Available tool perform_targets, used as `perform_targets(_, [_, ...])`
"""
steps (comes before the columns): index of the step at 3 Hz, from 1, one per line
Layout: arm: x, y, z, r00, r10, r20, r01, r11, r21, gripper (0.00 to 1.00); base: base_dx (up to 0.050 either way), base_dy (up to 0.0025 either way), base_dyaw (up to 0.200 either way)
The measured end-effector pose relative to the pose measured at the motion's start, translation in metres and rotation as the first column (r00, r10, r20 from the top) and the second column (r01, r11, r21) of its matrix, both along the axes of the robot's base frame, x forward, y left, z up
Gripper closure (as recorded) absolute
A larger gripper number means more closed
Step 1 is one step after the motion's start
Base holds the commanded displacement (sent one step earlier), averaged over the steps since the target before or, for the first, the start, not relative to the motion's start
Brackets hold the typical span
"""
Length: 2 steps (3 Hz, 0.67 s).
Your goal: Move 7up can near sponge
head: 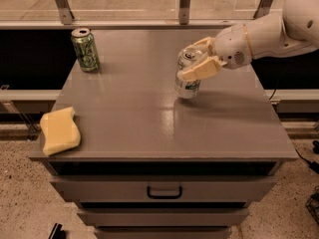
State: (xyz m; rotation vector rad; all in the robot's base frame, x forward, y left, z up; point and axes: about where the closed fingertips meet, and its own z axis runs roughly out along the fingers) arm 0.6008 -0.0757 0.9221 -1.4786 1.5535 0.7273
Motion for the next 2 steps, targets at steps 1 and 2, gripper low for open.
perform_targets(1, [-0.004,0.016,0.033,0.9974,0.047,0.055,-0.048,0.999,0.024,1.0,0.0,0.0,0.0])
perform_targets(2, [-0.017,0.05,0.054,0.9868,0.13,0.097,-0.131,0.991,0.012,1.0,0.0,0.0,0.0])
